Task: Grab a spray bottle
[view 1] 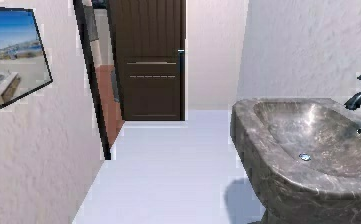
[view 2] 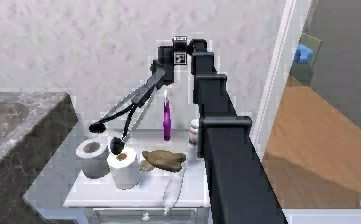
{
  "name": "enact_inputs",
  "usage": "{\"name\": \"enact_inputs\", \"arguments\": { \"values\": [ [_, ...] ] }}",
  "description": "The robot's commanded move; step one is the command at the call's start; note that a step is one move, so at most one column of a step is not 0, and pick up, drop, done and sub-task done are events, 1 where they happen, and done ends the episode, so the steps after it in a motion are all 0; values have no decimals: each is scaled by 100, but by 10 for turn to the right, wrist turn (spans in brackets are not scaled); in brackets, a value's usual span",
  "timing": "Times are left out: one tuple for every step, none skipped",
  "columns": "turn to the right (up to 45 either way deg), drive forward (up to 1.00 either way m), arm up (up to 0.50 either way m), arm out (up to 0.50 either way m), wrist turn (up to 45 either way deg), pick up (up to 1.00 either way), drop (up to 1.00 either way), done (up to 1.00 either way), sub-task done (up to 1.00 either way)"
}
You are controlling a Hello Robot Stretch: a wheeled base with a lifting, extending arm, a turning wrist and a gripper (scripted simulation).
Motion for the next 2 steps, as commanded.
{"name": "enact_inputs", "arguments": {
  "values": [
    [0, 0, 0, 0, 450, 0, 0, 0, 0],
    [0, 0, 0, 0, 450, 0, 0, 0, 0]
  ]
}}
